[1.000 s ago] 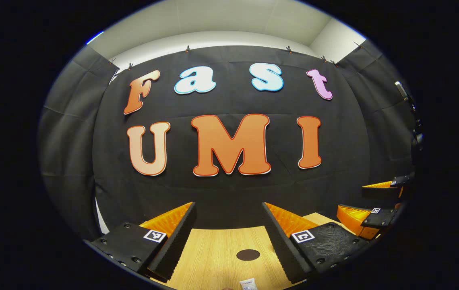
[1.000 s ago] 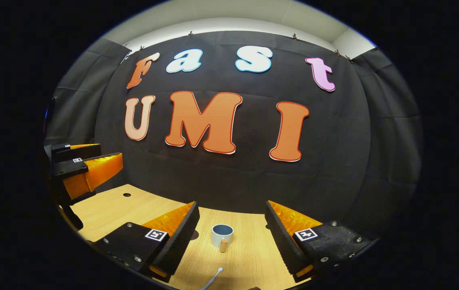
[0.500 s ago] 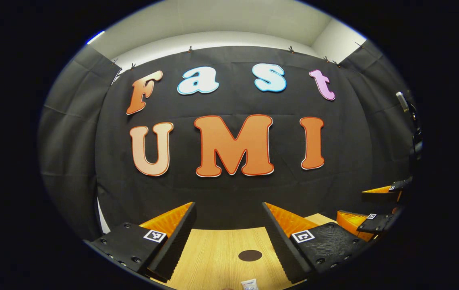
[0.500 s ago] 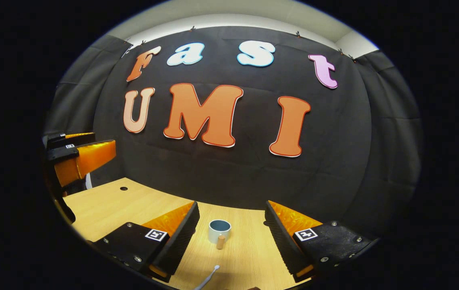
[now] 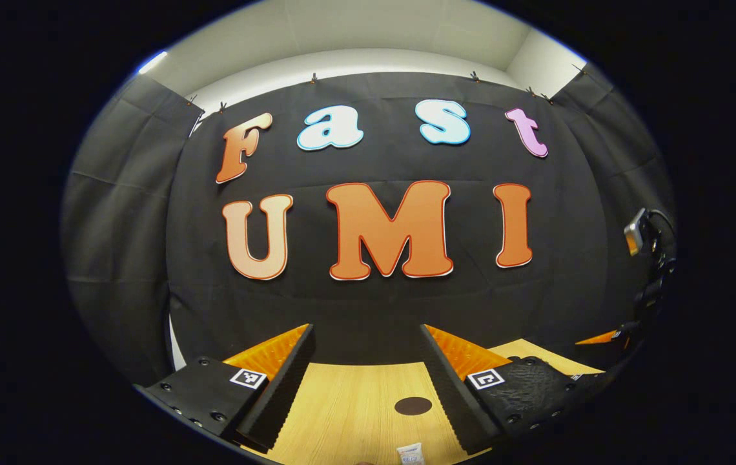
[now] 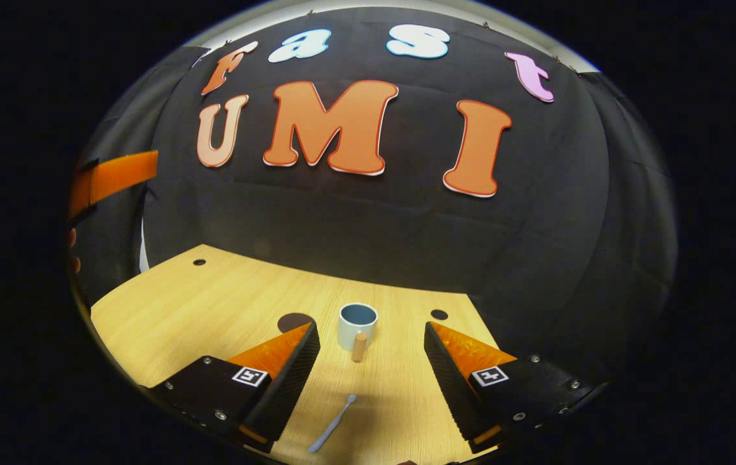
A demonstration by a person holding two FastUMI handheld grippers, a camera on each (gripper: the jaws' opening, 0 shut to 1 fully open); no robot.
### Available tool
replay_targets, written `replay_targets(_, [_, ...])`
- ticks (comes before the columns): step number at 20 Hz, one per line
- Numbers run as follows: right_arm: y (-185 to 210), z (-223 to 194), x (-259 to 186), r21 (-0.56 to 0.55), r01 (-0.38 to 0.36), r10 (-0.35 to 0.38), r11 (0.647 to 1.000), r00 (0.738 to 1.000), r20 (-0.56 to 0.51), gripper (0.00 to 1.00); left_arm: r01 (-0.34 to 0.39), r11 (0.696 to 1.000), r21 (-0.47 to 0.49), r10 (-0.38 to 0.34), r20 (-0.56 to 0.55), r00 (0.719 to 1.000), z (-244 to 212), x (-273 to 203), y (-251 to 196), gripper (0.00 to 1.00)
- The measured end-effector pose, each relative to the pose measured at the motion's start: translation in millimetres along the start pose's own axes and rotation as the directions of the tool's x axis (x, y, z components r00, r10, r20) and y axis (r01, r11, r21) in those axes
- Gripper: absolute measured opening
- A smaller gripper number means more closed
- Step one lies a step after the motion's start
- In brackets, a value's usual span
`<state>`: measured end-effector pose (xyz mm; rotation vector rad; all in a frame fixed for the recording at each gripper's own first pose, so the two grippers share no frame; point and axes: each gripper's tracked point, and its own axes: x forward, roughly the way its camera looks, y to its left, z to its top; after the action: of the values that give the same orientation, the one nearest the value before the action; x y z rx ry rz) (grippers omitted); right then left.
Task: Put the toothbrush and toothpaste on the desktop into the cup, then pick up the cup and place it on the coaster on the desktop.
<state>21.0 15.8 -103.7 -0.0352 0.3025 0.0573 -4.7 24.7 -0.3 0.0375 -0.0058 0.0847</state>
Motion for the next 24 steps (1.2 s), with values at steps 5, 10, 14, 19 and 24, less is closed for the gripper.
replay_targets(5, [14.7,-51.1,16.5,0.046,-0.032,0.040,0.998,0.982,-0.187,0.98,-0.032,0.999,0.015,0.032,-0.017,0.999,-4.7,-5.2,13.7,0.95])
replay_targets(10, [18.9,-109.0,26.4,0.067,-0.009,0.034,0.998,0.924,-0.380,0.92,-0.072,0.997,0.029,0.073,-0.041,0.996,-13.8,-9.9,30.8,0.96])
replay_targets(14, [25.5,-149.9,26.9,0.103,-0.004,0.057,0.995,0.853,-0.519,0.82,-0.102,0.994,0.043,0.104,-0.060,0.993,-23.1,-11.7,44.4,0.96])
replay_targets(19, [35.7,-190.1,28.9,0.080,-0.006,0.057,0.997,0.759,-0.648,0.65,-0.137,0.989,0.059,0.142,-0.093,0.986,-33.3,-14.4,60.4,0.96])
replay_targets(24, [44.9,-215.0,23.7,0.094,-0.005,0.073,0.996,0.678,-0.731,0.47,-0.150,0.986,0.072,0.158,-0.128,0.979,-45.4,-19.4,67.5,0.96])
